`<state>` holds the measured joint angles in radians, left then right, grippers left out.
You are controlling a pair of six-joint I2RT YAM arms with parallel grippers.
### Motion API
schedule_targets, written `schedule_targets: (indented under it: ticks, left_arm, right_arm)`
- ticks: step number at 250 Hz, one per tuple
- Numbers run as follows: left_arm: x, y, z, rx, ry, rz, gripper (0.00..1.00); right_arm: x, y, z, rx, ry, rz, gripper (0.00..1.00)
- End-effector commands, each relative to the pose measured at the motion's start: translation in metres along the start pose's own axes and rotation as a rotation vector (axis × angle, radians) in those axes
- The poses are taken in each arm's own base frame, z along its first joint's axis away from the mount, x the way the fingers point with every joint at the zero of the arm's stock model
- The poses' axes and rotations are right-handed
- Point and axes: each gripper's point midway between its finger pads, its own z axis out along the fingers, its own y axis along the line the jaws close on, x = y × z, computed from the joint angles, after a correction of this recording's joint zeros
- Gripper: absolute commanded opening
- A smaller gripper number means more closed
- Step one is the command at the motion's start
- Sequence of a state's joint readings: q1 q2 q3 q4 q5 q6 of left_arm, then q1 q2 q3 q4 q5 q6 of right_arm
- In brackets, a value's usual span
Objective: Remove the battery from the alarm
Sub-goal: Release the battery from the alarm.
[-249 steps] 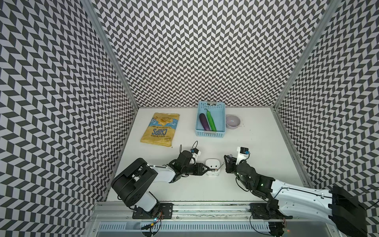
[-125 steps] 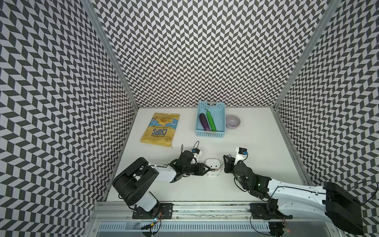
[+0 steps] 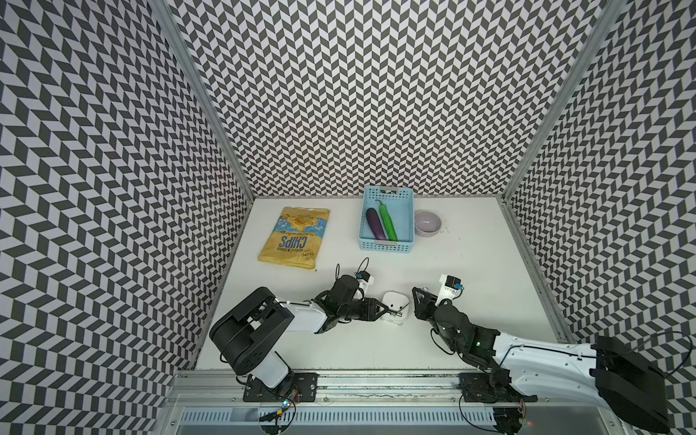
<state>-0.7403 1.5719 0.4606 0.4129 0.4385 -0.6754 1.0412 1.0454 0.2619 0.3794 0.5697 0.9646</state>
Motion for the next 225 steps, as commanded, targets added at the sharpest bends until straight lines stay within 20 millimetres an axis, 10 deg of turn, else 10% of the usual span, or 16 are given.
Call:
schedule_targets:
  ticks: [1,225]
  left_arm:
    - [0.018,0.018,0.003,-0.080,0.060,-0.034,0.38]
    - [0.018,0.018,0.002,-0.080,0.056,-0.034,0.42]
  right_arm:
    - [-0.017,0.017,-0.003,-0.016,-0.037,-0.031,0.00]
    - [-0.012,0.007,-0.004,0.131,-0.052,-0.208,0.00]
